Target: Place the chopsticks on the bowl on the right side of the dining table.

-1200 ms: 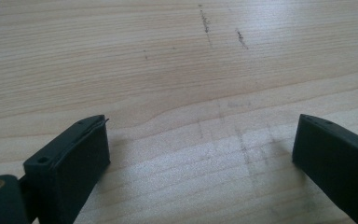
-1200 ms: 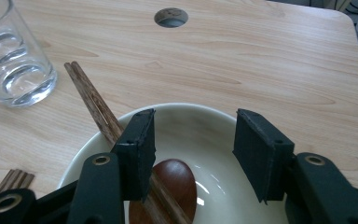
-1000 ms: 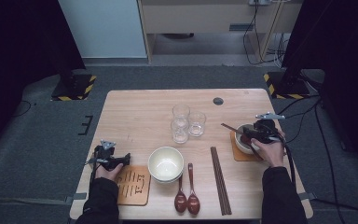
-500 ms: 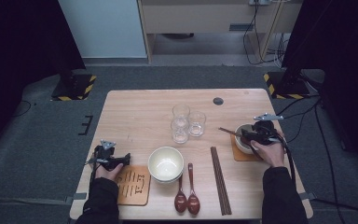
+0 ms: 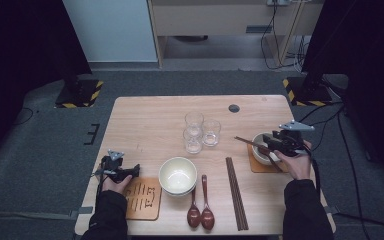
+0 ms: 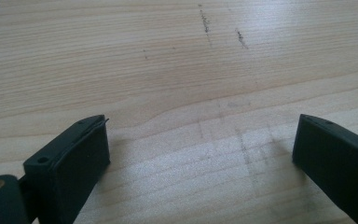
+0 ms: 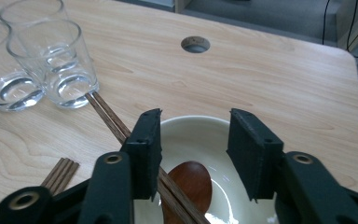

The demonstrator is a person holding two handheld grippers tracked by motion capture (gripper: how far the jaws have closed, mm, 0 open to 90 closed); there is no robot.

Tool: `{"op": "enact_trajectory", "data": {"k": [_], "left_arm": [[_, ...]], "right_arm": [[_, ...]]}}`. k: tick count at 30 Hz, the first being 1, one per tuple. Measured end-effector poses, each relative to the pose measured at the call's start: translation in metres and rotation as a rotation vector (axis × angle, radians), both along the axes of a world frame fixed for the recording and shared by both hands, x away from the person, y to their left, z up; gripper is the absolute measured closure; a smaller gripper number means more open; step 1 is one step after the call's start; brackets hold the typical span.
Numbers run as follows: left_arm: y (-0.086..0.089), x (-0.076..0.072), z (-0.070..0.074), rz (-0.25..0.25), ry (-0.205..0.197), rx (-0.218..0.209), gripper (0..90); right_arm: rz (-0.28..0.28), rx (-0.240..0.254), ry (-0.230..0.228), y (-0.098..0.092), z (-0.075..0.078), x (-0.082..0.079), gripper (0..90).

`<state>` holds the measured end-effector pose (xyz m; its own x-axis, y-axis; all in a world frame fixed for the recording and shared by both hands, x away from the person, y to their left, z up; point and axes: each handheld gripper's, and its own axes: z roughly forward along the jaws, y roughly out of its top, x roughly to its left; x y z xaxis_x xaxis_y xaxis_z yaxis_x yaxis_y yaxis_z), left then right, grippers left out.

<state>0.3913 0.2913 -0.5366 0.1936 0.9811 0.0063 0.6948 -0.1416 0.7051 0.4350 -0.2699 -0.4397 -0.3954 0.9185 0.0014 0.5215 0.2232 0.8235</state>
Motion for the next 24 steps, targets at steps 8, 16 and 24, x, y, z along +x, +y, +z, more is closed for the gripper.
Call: {"op": "enact_trajectory", "data": {"k": [8,16,24], "left_arm": [[0.0,0.0,0.0,-0.001,0.0,-0.001,2.7],[0.0,0.0,0.0,-0.001,0.0,-0.001,2.6],[0.0,0.0,0.0,-0.001,0.0,-0.001,2.6]], "right_arm": [[-0.007,0.011,-0.024,-0.012,0.007,-0.019,61.4],[-0.03,0.023,-0.032,-0.026,0.007,-0.04,66.8],[-0.047,0.023,-0.024,-0.034,0.002,-0.055,70.7]]}}
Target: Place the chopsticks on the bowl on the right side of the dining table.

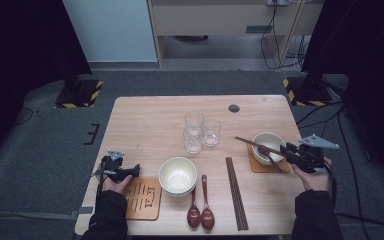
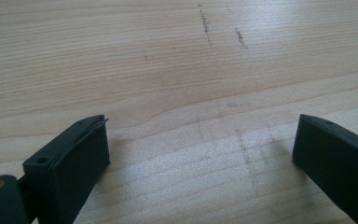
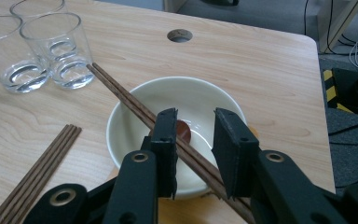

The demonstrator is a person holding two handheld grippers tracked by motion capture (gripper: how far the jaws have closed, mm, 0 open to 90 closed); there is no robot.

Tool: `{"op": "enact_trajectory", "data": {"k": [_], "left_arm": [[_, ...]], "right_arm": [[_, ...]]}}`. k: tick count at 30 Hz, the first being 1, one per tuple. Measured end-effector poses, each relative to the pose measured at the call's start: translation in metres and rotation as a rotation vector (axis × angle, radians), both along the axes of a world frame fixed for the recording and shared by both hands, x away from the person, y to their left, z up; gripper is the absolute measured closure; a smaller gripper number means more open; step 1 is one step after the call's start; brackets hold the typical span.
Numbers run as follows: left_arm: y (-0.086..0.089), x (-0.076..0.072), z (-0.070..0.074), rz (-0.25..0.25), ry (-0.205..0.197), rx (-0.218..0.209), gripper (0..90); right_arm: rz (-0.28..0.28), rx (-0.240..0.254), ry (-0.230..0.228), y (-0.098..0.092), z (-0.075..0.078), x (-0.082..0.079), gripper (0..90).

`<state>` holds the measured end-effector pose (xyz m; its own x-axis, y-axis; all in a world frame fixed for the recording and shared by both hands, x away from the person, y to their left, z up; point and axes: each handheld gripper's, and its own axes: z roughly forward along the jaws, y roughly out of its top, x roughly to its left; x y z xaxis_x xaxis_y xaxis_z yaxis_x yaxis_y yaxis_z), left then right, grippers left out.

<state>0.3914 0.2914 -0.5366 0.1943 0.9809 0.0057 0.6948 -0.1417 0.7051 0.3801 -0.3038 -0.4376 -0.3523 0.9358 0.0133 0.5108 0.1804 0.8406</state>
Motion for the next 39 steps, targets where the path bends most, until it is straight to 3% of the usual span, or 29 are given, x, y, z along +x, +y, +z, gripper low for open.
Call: {"op": "enact_trajectory", "data": {"k": [17,39], "left_arm": [[0.0,0.0,0.0,0.0,0.0,0.0,2.6],[0.0,0.0,0.0,0.0,0.0,0.0,2.6]], "right_arm": [[-0.04,-0.01,0.046,-0.011,-0.015,-0.018,78.9],[-0.105,-0.016,0.117,-0.026,-0.03,-0.007,79.9]]}}
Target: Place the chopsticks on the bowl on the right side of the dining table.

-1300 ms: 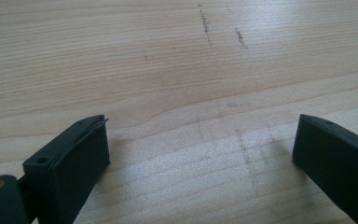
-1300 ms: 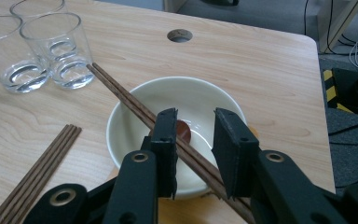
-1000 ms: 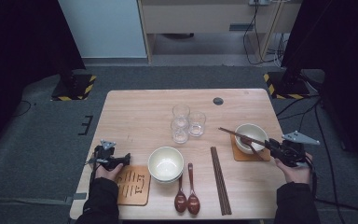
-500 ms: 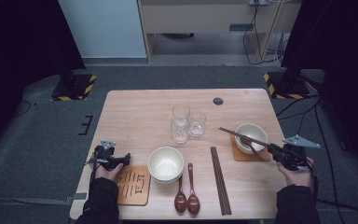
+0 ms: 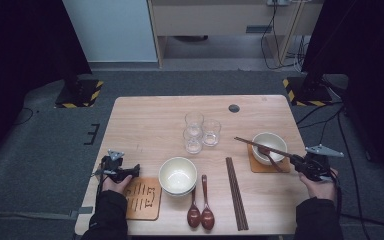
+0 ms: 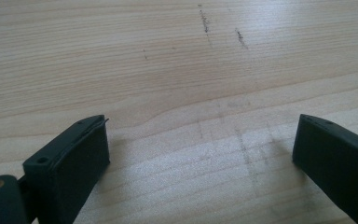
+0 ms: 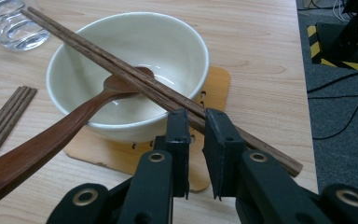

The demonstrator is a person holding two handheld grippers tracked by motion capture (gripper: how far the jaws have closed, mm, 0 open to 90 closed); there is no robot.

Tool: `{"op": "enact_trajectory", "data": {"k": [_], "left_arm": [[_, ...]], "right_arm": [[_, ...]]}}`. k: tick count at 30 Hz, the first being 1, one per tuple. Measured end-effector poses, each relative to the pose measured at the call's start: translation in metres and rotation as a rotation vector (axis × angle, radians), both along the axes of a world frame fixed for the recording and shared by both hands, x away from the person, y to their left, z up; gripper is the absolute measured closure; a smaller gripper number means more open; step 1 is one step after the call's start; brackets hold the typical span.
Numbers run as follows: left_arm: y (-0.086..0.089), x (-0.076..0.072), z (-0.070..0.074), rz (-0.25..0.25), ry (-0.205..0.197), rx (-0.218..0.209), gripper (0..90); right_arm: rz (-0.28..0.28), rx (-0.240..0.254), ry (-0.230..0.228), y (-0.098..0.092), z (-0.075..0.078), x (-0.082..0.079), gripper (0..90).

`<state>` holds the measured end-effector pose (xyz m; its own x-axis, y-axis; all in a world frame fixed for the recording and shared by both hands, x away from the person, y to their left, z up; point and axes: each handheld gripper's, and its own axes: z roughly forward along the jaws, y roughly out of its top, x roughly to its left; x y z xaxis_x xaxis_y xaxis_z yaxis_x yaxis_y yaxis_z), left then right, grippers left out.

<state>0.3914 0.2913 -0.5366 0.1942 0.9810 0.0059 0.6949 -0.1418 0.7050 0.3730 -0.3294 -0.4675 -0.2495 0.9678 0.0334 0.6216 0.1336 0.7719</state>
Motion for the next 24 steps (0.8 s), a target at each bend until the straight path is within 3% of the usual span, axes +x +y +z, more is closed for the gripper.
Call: {"op": "enact_trajectory", "data": {"k": [24], "left_arm": [[0.0,0.0,0.0,0.0,0.0,0.0,2.6]], "right_arm": [[-0.04,0.01,-0.013,-0.011,-0.003,0.019,74.2]]}}
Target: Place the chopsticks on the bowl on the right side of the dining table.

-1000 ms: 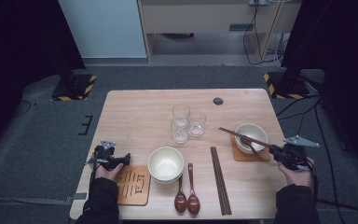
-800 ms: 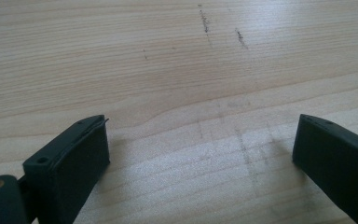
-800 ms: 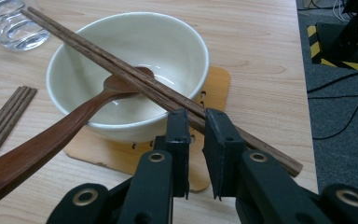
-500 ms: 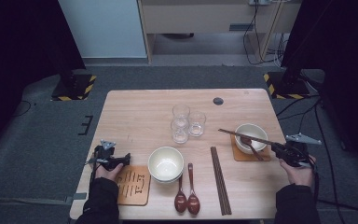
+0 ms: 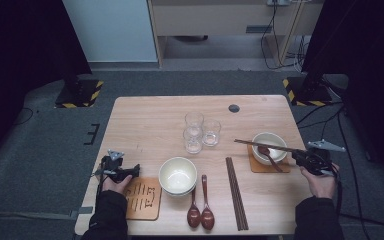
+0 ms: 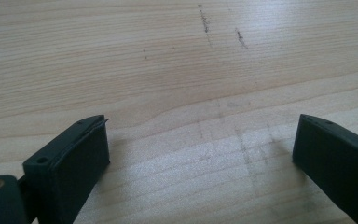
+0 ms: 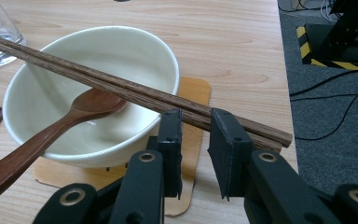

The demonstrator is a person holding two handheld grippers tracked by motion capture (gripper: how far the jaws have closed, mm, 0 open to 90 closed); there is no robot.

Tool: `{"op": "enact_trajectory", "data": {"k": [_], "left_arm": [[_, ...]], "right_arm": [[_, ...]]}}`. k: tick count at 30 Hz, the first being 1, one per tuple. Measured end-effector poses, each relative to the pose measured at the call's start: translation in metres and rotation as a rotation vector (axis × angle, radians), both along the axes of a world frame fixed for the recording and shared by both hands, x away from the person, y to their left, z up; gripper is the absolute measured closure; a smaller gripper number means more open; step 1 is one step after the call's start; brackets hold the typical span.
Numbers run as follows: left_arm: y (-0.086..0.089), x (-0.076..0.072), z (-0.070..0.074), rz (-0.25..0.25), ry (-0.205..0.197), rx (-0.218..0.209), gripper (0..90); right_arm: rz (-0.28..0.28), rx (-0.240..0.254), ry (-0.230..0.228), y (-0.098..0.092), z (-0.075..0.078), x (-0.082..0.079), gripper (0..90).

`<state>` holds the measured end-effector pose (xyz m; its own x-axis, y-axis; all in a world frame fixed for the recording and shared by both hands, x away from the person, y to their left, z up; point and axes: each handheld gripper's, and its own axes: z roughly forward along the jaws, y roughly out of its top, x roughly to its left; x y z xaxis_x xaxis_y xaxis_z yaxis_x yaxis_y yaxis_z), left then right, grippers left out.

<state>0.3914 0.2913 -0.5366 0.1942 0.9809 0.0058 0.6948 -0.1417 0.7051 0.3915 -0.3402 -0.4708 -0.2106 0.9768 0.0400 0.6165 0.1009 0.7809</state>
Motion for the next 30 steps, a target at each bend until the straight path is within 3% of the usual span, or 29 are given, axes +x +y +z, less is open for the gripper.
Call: {"op": "enact_trajectory", "data": {"k": [18,30], "left_arm": [[0.0,0.0,0.0,0.0,0.0,0.0,2.6],[0.0,0.0,0.0,0.0,0.0,0.0,2.6]], "right_arm": [[0.003,0.006,-0.012,-0.002,0.0,0.004,71.7],[0.06,0.057,-0.077,0.014,0.022,0.007,67.3]]}}
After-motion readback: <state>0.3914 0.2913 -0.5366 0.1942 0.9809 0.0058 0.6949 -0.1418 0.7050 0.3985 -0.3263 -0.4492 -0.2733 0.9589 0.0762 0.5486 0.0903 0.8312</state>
